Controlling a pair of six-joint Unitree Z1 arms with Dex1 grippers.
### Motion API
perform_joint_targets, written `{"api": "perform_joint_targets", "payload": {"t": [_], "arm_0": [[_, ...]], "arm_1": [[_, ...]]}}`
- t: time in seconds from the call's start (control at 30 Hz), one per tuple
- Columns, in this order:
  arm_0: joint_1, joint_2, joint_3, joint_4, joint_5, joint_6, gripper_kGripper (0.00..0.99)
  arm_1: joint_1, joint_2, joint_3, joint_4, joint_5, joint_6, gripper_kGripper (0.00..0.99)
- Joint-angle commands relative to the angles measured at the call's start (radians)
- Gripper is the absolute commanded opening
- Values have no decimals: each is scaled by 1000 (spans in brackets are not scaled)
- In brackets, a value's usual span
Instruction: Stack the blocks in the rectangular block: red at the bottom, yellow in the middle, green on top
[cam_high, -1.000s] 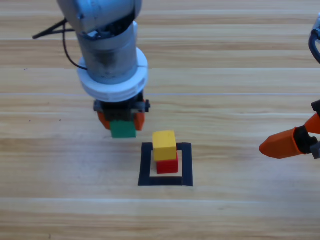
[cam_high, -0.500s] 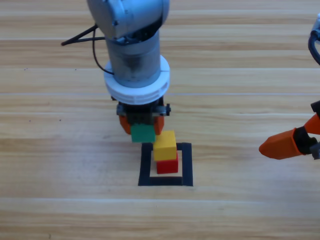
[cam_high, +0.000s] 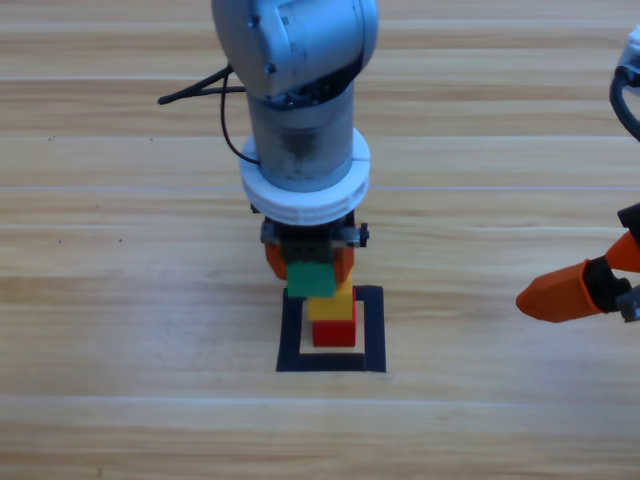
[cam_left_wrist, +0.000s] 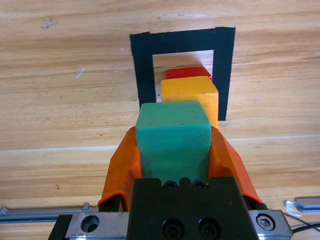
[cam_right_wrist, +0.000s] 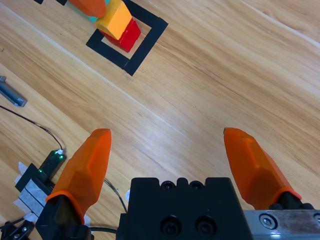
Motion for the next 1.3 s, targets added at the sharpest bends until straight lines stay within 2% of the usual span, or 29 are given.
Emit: {"api": "perform_joint_targets", "payload": {"t": [0.03,1.3], "arm_0": [[-29,55,-19,9,4,-2,252],[-48,62,-44,10,39,3,253]], "arm_1": [[-28,58,32,-17,11,-8,989],[-28,78,26,-17,14,-16,989]]}}
